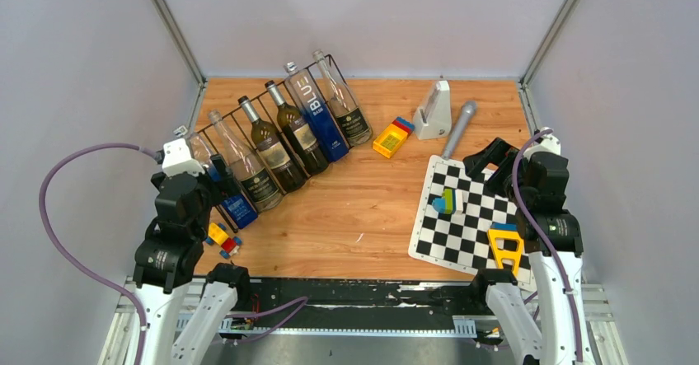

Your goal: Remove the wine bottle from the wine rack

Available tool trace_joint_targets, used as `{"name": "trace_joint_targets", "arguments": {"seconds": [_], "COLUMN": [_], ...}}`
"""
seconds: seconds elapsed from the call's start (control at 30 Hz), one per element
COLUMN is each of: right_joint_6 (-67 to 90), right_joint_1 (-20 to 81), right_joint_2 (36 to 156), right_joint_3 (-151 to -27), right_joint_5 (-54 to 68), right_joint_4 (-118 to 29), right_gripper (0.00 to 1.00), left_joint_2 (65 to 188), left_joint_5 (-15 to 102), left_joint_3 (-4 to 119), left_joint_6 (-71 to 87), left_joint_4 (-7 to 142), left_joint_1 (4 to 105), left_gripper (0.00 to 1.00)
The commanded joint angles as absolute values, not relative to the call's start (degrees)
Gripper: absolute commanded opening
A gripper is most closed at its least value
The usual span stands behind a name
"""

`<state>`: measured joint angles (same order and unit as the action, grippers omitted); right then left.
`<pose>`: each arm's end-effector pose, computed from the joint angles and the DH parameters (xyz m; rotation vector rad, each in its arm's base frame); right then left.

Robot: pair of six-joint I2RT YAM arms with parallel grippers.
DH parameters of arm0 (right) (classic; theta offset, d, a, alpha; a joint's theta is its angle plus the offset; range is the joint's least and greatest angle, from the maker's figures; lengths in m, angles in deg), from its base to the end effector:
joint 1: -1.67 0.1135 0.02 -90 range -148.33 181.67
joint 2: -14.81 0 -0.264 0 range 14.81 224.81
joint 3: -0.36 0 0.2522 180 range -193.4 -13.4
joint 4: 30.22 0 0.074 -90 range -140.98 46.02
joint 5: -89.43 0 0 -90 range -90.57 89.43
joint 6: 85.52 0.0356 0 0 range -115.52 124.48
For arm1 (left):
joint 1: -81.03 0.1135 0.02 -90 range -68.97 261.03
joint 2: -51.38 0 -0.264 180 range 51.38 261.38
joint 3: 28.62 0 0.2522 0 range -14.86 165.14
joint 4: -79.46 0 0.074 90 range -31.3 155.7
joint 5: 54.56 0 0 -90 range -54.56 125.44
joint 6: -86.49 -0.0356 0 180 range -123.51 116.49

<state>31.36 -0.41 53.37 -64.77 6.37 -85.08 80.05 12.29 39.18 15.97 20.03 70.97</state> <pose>0.1355 -0.0006 0.3390 0.4477 2.0352 0.3905 0.0853 -0.0009 0.3623 -0.4208 1.8484 0.0385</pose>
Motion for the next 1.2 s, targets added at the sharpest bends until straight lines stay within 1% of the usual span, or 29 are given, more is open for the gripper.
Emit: {"name": "trace_joint_targets", "arguments": {"seconds": [0.0,0.33,0.57,0.9,1.07,1.17], "right_joint_6": [30.8,29.1,28.5,29.4,29.4,29.6], "right_joint_1": [-0.7,-0.7,-0.7,-0.7,-0.7,-0.7], "right_joint_2": [52.8,52.6,52.1,49.9,50.0,49.9], "right_joint_3": [-64.8,-67.4,-68.9,-69.4,-69.6,-69.9], "right_joint_5": [5.4,3.9,3.0,4.6,5.0,5.7], "right_joint_4": [-84.6,-87.6,-90.7,-92.5,-92.9,-93.1], "right_gripper": [1.00,1.00,1.00,1.00,1.00,1.00], "left_joint_2": [80.0,82.1,93.8,107.2,112.1,113.3], "left_joint_5": [11.0,5.1,-0.6,4.7,7.6,8.3], "left_joint_3": [39.7,41.7,51.4,61.5,61.6,60.4], "left_joint_6": [17.2,19.6,21.4,24.4,26.2,26.3], "left_joint_4": [20.2,19.1,13.7,12.1,14.4,16.0], "left_joint_1": [71.4,71.3,71.9,78.1,80.7,84.2], "left_gripper": [1.00,1.00,1.00,1.00,1.00,1.00]}}
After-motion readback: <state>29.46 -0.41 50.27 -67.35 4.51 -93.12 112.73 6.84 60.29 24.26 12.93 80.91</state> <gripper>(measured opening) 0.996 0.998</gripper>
